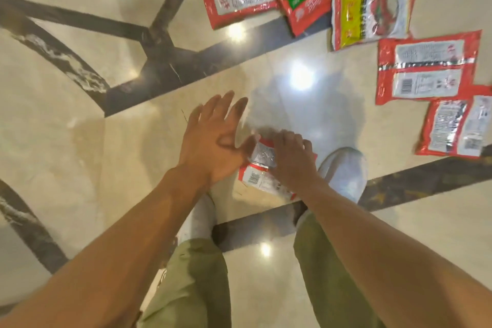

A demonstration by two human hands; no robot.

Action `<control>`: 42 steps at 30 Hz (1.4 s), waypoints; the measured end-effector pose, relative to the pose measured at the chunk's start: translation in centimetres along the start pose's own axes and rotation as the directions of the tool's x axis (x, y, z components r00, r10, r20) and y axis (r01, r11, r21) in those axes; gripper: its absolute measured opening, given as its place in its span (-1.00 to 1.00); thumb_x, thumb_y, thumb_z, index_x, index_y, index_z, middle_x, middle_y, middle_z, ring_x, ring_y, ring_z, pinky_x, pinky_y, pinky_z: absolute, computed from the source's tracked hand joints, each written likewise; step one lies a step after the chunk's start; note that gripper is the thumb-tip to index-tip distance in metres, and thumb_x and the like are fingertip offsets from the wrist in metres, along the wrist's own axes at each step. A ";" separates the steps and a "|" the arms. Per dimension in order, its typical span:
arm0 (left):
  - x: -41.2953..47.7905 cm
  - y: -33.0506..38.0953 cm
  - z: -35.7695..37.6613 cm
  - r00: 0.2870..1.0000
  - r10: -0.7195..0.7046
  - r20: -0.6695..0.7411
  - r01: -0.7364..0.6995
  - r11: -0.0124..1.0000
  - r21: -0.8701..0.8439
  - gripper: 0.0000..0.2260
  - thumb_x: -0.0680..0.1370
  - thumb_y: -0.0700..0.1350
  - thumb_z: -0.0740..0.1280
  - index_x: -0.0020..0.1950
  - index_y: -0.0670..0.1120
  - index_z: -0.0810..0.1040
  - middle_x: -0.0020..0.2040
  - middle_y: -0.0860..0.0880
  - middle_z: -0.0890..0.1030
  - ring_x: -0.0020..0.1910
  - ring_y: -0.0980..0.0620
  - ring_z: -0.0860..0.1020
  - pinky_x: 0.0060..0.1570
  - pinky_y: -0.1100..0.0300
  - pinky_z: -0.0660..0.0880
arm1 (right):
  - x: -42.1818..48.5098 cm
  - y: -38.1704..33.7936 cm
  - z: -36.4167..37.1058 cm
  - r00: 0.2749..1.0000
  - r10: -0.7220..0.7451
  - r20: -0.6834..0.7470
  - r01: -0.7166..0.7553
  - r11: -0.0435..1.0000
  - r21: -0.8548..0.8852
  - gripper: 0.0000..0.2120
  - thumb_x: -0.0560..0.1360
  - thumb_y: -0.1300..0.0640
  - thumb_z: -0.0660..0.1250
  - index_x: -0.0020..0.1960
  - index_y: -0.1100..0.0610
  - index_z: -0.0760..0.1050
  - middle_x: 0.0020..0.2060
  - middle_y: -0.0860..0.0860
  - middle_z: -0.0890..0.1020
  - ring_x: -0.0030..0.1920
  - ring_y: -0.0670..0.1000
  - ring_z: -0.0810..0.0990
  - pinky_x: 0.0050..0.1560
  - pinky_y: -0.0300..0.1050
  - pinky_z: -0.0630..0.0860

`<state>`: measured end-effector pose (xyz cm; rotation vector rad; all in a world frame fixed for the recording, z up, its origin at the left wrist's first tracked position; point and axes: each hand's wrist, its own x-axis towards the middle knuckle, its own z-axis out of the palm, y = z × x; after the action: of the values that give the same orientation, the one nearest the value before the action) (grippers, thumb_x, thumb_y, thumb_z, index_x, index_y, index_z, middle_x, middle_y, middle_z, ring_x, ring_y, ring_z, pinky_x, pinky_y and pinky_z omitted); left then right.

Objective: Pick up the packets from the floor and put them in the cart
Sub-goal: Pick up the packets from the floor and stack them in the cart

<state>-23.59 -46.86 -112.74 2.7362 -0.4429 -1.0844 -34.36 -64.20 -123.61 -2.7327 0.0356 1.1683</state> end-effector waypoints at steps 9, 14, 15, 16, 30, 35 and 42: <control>2.0 2.8 -5.6 0.999 -0.051 0.018 0.051 0.998 -0.037 -0.23 0.52 0.41 -0.10 0.62 0.05 0.30 0.64 -0.05 0.30 0.60 -0.17 0.29 0.57 -0.20 0.22 | -0.3 1.5 -6.5 0.961 0.096 0.261 -0.205 0.877 0.434 -0.50 0.61 -0.05 0.35 0.50 -0.09 0.31 0.30 0.01 0.60 0.27 0.13 0.63 0.18 0.05 0.56; 4.0 6.4 -11.1 0.994 -0.113 -0.005 0.112 0.987 -0.112 -0.30 0.55 0.42 0.00 0.58 0.08 0.33 0.55 -0.01 0.43 0.52 -0.13 0.40 0.52 -0.15 0.33 | -1.7 6.9 -18.1 0.975 0.145 0.166 -0.220 0.708 0.671 -0.64 0.50 -0.04 0.44 0.25 -0.05 0.45 0.11 0.00 0.68 0.11 0.16 0.68 0.10 0.05 0.60; 4.6 7.1 -12.1 0.989 -0.147 -0.009 0.144 0.978 -0.153 -0.36 0.56 0.39 0.07 0.56 0.10 0.36 0.52 0.00 0.47 0.49 -0.13 0.43 0.48 -0.16 0.37 | -1.8 8.1 -20.7 0.972 0.168 0.162 -0.233 0.675 0.700 -0.68 0.48 -0.03 0.44 0.19 -0.05 0.45 0.07 0.02 0.70 0.07 0.17 0.68 0.08 0.05 0.61; 5.5 7.8 -12.9 0.982 -0.189 -0.009 0.183 0.959 -0.215 -0.40 0.55 0.35 0.16 0.53 0.10 0.39 0.49 -0.01 0.51 0.45 -0.14 0.47 0.44 -0.17 0.43 | -1.7 9.4 -23.1 0.968 0.199 0.153 -0.247 0.639 0.728 -0.70 0.48 -0.06 0.43 0.14 -0.05 0.44 0.04 0.02 0.71 0.04 0.16 0.68 0.07 0.06 0.62; 24.9 9.4 -9.8 0.825 -0.497 0.268 0.446 0.282 -0.850 -0.57 0.42 -0.10 0.60 0.19 -0.11 0.50 0.11 -0.08 0.68 0.10 -0.16 0.68 0.18 -0.10 0.62 | 8.0 19.1 -31.0 0.925 0.381 0.012 -0.184 0.419 0.889 -0.63 0.48 0.13 0.59 0.22 0.04 0.54 0.13 -0.08 0.73 0.09 -0.05 0.68 0.19 -0.11 0.58; 29.0 9.5 -8.2 0.716 -0.661 0.226 0.359 0.071 -0.930 -0.51 0.33 -0.08 0.64 0.16 -0.14 0.52 -0.09 -0.05 0.66 -0.16 0.00 0.68 -0.23 0.12 0.64 | 10.1 19.1 -26.6 0.898 0.439 0.009 -0.191 0.372 0.908 -0.58 0.40 0.07 0.63 0.20 -0.01 0.58 0.03 -0.12 0.75 0.06 -0.06 0.72 0.22 0.08 0.64; 31.8 10.9 -8.3 0.689 -0.711 0.138 0.298 0.104 -0.949 -0.67 0.39 -0.18 0.60 0.12 -0.09 0.65 -0.05 -0.02 0.71 -0.12 -0.02 0.72 -0.24 0.13 0.67 | 10.8 18.5 -26.4 0.851 0.523 0.046 -0.190 0.226 0.955 -0.63 0.44 0.14 0.61 0.20 0.01 0.59 0.04 -0.12 0.74 0.05 -0.11 0.71 0.22 0.11 0.65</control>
<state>1.84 -67.33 -124.27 1.7818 1.0625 -0.5104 -9.62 -86.25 -116.15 -1.7157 1.1107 0.4405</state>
